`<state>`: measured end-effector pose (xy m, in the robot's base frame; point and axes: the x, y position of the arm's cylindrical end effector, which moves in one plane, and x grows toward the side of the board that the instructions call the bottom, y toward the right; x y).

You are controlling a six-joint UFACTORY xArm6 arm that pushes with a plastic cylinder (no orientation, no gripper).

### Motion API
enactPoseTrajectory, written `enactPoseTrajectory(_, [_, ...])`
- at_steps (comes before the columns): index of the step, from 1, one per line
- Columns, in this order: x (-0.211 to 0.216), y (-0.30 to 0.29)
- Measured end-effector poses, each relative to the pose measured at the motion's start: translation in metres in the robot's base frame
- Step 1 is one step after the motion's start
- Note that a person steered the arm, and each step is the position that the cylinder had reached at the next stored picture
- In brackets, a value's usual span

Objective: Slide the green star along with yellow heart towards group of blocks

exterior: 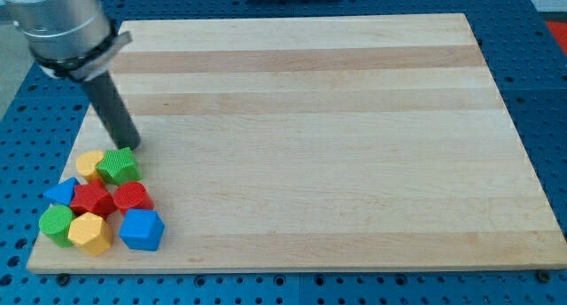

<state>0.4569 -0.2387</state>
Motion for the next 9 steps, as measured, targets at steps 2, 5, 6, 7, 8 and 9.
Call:
enactPoseTrajectory(2, [0.028, -0.012])
enactPoseTrajectory(5, [0.021, -0.002])
enactPoseTrajectory(6, [0.021, 0.011])
enactPoseTrajectory(7, [0.021, 0.022])
enactPoseTrajectory(8, [0.021, 0.024])
enactPoseTrajectory(9, [0.023, 0.023])
